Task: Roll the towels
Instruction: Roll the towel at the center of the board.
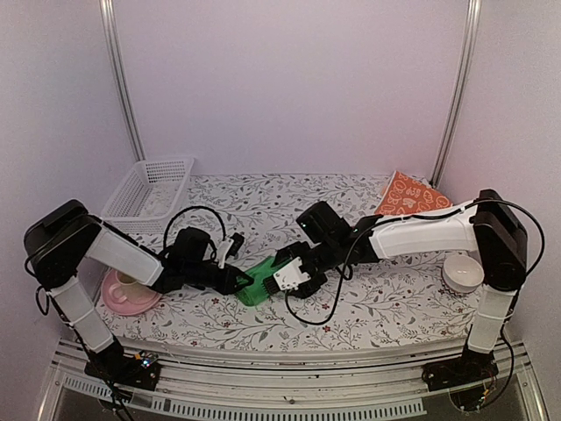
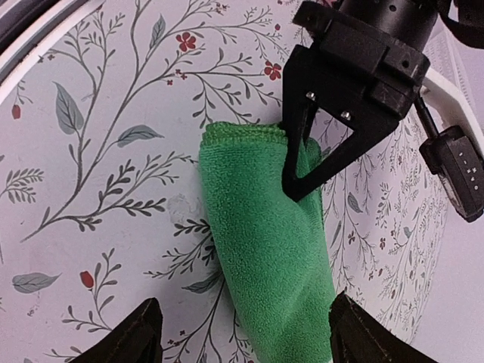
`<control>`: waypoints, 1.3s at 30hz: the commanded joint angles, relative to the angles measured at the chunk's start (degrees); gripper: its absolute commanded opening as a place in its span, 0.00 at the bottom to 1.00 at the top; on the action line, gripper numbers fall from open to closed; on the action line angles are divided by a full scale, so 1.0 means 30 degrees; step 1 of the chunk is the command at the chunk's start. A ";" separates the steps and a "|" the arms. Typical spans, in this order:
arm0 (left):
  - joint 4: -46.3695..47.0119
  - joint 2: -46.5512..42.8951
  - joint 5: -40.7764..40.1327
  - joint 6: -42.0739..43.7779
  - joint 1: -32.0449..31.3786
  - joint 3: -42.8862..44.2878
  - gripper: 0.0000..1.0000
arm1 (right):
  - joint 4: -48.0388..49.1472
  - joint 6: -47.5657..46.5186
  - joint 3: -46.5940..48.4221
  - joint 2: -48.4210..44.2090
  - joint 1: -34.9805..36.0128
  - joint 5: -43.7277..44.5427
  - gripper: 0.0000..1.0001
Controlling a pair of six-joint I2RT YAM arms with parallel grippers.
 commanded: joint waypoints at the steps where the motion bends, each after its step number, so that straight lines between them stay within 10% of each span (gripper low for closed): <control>1: -0.0960 0.1017 0.0741 0.0129 0.1068 -0.0448 0.13 | 0.1762 -0.1718 0.0138 0.1206 -0.0097 0.1274 0.76; 19: -0.2204 0.2548 0.1973 0.0837 0.1498 0.0782 0.16 | 0.5286 -0.2759 0.0794 0.4228 -0.0097 0.4543 0.65; 26: -0.2881 0.2080 0.1954 0.1103 0.1670 0.0868 0.22 | 0.4637 -0.3030 0.0843 0.4748 0.0073 0.4759 0.36; 39: -0.5971 -0.1981 0.0142 0.1922 0.1673 0.1540 0.97 | 0.2981 -0.2801 0.0380 0.3400 0.0128 0.4277 0.20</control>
